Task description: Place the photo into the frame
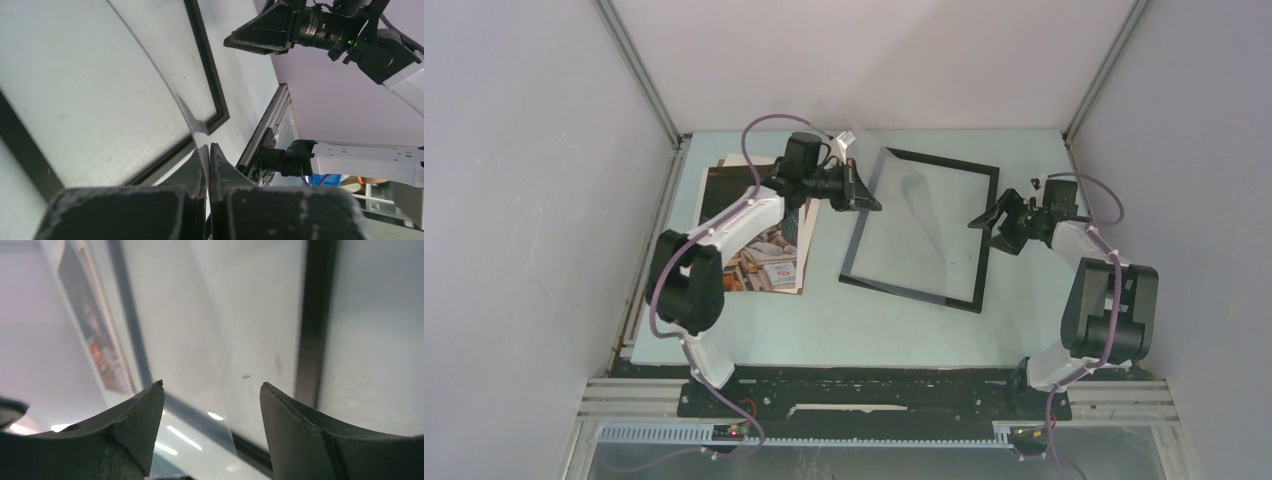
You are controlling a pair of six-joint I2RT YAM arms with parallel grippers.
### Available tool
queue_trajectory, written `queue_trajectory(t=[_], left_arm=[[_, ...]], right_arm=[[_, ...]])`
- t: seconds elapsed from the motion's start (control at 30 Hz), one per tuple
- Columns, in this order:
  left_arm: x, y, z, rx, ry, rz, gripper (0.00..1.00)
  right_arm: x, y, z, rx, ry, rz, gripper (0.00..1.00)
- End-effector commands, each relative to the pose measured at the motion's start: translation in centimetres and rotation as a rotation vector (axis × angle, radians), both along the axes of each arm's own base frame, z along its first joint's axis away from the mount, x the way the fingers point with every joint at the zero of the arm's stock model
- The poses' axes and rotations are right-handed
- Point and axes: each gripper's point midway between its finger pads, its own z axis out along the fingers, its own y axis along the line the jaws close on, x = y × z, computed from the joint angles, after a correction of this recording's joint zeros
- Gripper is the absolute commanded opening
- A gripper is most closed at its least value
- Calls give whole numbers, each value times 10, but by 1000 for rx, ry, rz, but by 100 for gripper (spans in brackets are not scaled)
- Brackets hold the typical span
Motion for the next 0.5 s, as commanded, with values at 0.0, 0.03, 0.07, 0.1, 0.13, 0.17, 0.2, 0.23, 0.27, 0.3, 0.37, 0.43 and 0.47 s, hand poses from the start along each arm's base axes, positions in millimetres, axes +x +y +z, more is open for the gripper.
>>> queue_trajectory(t=[0.0, 0.03, 0.07, 0.1, 0.13, 0.17, 0.2, 0.23, 0.27, 0.3, 0.37, 0.43, 0.47], left_arm=[[-17, 30, 61, 111, -154, 38, 0], [-22, 36, 69, 128, -168, 45, 0], [-27, 40, 79, 139, -183, 50, 0], [-35, 46, 85, 164, -181, 49, 0], [-40, 50, 97, 175, -210, 49, 0], [-46, 55, 107, 194, -232, 44, 0], [-54, 60, 119, 209, -255, 39, 0], [-60, 65, 132, 218, -279, 40, 0], [-68, 69, 147, 214, -310, 28, 0], [-77, 72, 162, 207, -342, 18, 0], [-95, 79, 191, 195, -429, -6, 0], [-110, 87, 219, 179, -526, -15, 0], [-118, 92, 232, 172, -570, -10, 0]], right_arm=[[-18, 48, 36, 199, -87, 147, 78], [-22, 57, 48, 230, -122, 176, 78], [-27, 66, 56, 251, -139, 197, 78], [-32, 75, 65, 269, -156, 211, 78], [-38, 84, 72, 277, -179, 237, 78], [-44, 92, 81, 288, -198, 255, 78], [-50, 101, 89, 296, -211, 273, 78], [-55, 108, 98, 304, -229, 286, 78], [-64, 120, 107, 314, -243, 316, 79], [-71, 128, 115, 311, -263, 335, 79], [-82, 142, 131, 306, -308, 365, 79], [-93, 153, 150, 329, -358, 398, 80], [-99, 158, 159, 353, -374, 422, 80]])
